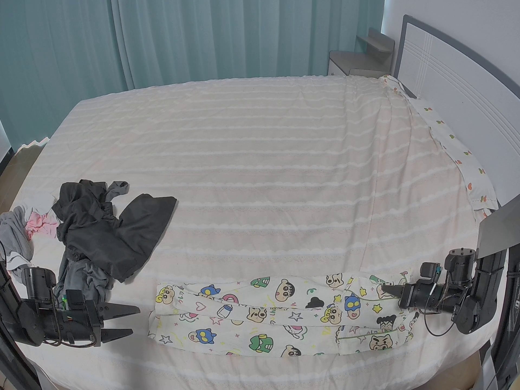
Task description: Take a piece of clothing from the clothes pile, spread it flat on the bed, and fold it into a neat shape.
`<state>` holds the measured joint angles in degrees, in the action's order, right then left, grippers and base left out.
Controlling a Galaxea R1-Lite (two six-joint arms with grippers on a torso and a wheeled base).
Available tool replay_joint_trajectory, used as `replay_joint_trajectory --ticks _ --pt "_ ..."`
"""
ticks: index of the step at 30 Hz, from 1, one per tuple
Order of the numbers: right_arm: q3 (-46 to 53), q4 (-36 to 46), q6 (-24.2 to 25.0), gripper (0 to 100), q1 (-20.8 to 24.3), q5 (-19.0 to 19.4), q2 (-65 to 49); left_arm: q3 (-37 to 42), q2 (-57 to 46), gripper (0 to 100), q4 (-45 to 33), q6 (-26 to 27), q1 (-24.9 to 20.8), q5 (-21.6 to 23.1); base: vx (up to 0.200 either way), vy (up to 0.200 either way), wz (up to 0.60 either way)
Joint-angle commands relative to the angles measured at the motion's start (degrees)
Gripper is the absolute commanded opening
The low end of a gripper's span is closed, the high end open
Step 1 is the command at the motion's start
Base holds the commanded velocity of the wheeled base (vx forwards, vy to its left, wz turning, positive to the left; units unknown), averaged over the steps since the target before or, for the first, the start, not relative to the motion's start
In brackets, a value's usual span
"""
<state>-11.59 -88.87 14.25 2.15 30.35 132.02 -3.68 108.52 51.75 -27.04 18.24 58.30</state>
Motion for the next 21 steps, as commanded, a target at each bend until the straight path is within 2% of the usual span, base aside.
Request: replay_joint_trajectory --ticks 1,8,14,21 --pt "0.87 -0.95 0.43 0 0.67 0.32 -3.62 -0.01 0.20 100 0.02 -0.03 0.04 -0.02 0.000 0.000 0.00" --pt "-1.68 -0.87 0.60 0 1.55 1.46 -8.36 -0.01 0.20 100 0.02 -0.03 0.04 -0.02 0.000 0.000 0.00" --pt "-5.11 -0.34 0.60 0 2.07 1.46 -6.96 -0.01 0.20 100 0.02 -0.03 0.04 -0.02 0.000 0.000 0.00" --pt "-12.14 8.10 0.60 0 2.16 1.37 -6.16 -0.01 0.20 100 0.02 -0.03 -0.04 -0.02 0.000 0.000 0.00"
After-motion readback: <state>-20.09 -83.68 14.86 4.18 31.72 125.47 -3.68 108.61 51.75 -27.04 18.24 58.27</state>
